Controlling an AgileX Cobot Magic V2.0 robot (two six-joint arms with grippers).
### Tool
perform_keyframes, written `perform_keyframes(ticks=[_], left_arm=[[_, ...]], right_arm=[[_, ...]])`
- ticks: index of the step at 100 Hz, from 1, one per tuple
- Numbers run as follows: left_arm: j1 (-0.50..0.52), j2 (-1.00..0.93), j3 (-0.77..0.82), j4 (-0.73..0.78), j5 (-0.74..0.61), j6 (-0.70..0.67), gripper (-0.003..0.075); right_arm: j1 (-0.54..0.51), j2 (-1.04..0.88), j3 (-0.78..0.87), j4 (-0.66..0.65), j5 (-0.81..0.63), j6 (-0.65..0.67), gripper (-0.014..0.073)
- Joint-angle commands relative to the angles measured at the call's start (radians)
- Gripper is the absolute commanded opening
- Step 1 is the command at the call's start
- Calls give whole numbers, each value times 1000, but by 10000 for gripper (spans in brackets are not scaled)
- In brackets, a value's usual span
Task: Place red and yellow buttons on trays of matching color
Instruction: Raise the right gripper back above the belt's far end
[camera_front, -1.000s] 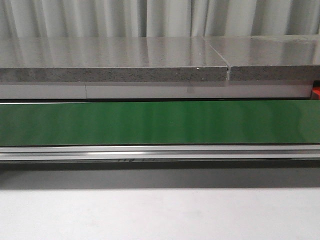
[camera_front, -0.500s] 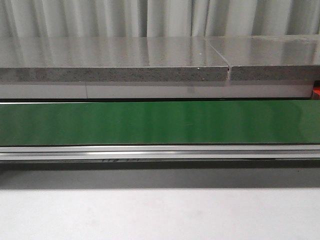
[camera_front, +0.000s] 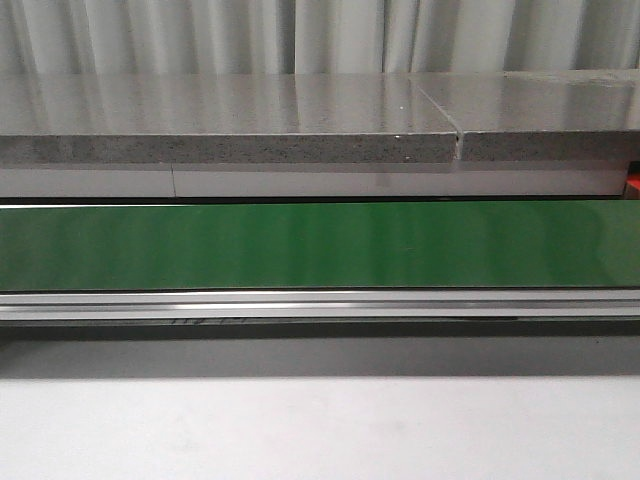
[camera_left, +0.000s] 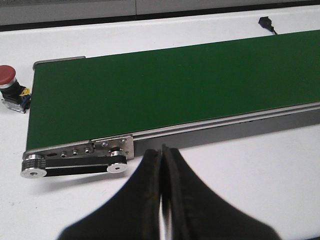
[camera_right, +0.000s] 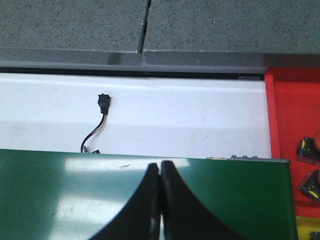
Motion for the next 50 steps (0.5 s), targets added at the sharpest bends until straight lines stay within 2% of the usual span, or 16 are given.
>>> perform_keyframes(ticks=[1, 50], left_arm=[[-7, 4, -28, -22, -64, -2, -21], [-7, 4, -28, -22, -64, -2, -21]], right_arm=[[3, -90, 27, -5, -80, -8, -67], [3, -500, 389, -5, -134, -8, -67]])
